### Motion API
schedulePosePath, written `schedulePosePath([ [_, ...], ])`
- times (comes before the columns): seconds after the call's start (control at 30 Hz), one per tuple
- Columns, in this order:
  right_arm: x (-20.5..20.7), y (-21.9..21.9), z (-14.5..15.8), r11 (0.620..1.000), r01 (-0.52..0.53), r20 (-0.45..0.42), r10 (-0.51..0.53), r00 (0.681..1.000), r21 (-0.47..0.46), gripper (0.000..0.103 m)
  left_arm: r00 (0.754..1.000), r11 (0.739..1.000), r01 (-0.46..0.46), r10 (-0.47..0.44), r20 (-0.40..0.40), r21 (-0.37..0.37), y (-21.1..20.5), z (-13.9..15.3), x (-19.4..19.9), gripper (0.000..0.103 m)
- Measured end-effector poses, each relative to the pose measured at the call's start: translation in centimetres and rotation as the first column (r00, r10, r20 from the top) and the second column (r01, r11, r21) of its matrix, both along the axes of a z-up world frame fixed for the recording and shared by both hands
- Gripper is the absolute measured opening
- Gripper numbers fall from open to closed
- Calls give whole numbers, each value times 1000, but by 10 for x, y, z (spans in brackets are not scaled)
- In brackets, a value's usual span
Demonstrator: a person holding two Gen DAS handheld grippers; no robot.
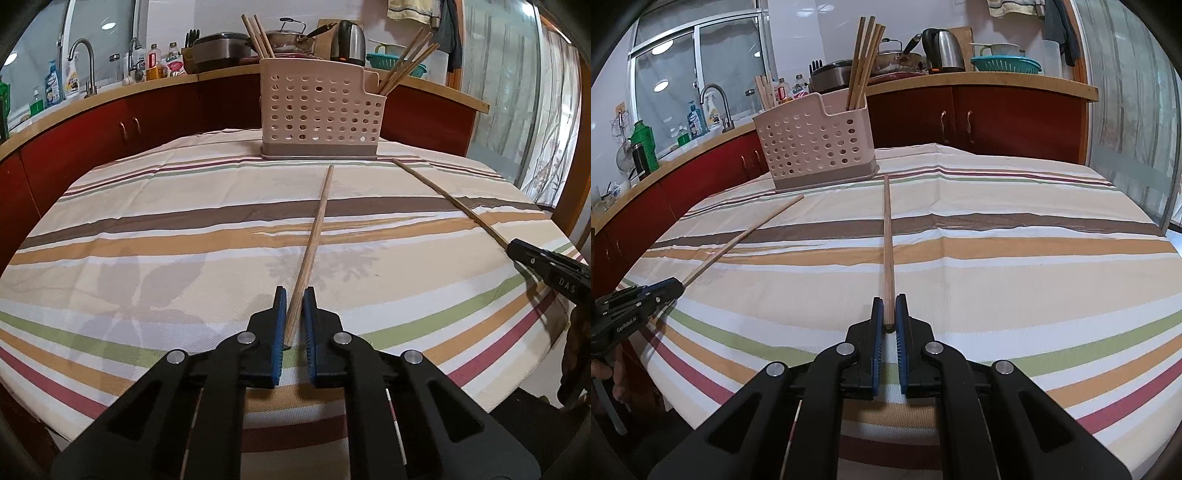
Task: Organize utensils
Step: 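Lift both held chopsticks upright and carry them over the beige caddy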
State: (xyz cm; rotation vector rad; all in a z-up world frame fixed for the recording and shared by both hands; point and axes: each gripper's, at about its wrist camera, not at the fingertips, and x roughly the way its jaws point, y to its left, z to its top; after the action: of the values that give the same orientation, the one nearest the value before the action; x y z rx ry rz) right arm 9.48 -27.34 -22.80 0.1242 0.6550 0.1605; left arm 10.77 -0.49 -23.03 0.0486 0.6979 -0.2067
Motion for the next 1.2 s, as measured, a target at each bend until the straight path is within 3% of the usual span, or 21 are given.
schedulePosePath([
  [0.13,-5,0,6,1000,4,14,-4,1000,8,7,1000,1000,-7,7,14,-7,2,5,-4,8],
  [0.3,-17,1,35,1000,4,101,-2,995,-17,7,997,999,-28,30,70,-29,9,24,-11,6],
  [0.53,-32,4,87,999,-3,243,13,970,-41,7,981,997,-47,58,185,-60,21,71,-27,6],
  [0.73,-36,2,122,1000,-14,313,20,950,-21,7,959,996,-47,66,275,-76,28,118,-38,6],
  [0.9,-31,2,143,999,-30,339,33,940,-14,7,954,995,-41,65,293,-87,31,146,-37,6],
  [1.2,-1,5,159,999,-53,332,48,942,8,7,956,996,-34,56,286,-82,30,161,-8,6],
])
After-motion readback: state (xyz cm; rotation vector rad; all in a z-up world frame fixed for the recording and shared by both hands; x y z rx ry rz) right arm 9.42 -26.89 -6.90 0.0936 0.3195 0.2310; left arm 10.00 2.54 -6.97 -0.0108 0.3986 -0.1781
